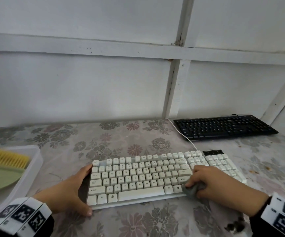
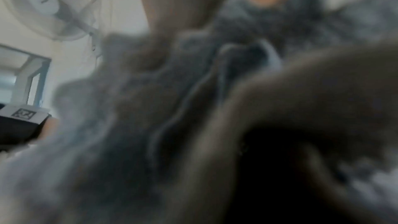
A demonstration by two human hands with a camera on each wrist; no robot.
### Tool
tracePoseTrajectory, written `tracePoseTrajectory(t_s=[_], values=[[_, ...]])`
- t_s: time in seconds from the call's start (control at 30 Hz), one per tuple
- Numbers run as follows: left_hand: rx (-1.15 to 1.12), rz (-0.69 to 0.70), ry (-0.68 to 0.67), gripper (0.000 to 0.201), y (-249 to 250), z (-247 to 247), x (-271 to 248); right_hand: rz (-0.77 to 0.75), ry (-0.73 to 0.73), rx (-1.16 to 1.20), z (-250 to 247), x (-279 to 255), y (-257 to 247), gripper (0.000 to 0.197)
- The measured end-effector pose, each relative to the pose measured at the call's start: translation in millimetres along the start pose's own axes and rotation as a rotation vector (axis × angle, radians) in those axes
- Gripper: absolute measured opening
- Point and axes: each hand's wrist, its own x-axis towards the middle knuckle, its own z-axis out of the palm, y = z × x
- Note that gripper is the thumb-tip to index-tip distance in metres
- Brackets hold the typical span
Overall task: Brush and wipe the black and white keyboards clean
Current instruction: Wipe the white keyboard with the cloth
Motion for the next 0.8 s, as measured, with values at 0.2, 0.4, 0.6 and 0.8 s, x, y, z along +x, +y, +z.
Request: tracePoseTrajectory(t_s=[0.2, 0.4, 0.6, 0.8], values=[[-0.017, 0.036, -0.004, 0.144, -2.2, 0.0, 0.9, 0.022, -0.018, -0.073, -19.2, -6.0, 3.6, 0.032], [-0.036, 0.056, 0.011, 0.145, -2.9, -0.4, 0.3, -0.102, -0.014, 0.048, 5.3, 11.1, -27.2, 0.037], [-0.032, 0.062, 0.016, 0.142, -1.5, 0.2, 0.0, -0.034, 0.024, 0.057, 9.9, 1.2, 1.6, 0.032], [-0.025, 0.066, 0.03, 0.146, -3.4, 1.1, 0.4, 0.043, -0.008, -0.026, -3.7, -17.2, 23.7, 0.019]])
